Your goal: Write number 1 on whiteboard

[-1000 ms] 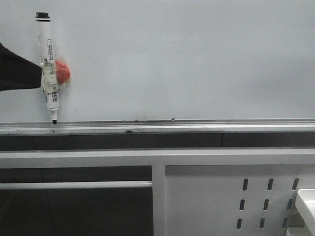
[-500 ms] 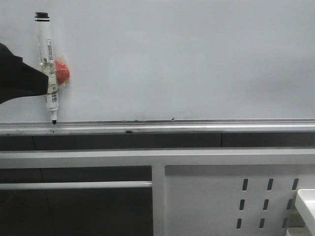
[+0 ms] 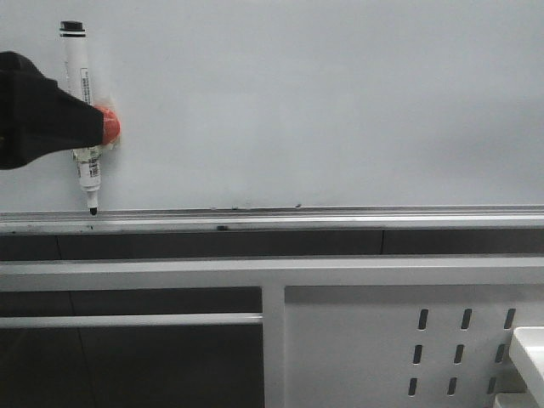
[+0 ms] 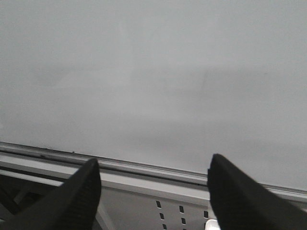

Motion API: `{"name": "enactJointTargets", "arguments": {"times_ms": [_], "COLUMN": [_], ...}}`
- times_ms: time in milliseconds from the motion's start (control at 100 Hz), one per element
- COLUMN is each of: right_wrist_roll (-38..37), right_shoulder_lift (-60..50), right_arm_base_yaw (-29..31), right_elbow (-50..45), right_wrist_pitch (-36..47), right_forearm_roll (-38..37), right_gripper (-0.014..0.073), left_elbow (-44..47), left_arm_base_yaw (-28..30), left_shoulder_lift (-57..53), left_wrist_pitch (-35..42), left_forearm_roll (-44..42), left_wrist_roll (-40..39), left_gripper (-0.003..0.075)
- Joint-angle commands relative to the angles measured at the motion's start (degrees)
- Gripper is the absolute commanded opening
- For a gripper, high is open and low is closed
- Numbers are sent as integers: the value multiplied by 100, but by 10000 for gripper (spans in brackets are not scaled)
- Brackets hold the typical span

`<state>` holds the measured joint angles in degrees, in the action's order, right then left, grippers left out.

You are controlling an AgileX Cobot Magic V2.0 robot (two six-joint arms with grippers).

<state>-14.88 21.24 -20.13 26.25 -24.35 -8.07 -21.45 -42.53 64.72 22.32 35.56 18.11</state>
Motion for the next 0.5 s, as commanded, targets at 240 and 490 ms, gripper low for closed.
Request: {"name": "enactJointTargets", "arguments": {"times_ms": [240,490], "right_wrist_roll": [36,36], "right_shoulder_lift": [91,91], "right_arm_base_yaw": [15,15], "right_elbow": [184,184], "right_wrist_pitch": [417,303], "right_forearm_roll": [109,176], "right_gripper": [433,433], "left_elbow": [-409,-565], "left_arm_base_yaw": [-47,-47], "left_shoulder_lift": [355,536], "left_wrist_pitch": [424,389], "left_forearm_roll": [130,238], "left_wrist_roll": [-110,-110], "left_gripper": [365,365]}}
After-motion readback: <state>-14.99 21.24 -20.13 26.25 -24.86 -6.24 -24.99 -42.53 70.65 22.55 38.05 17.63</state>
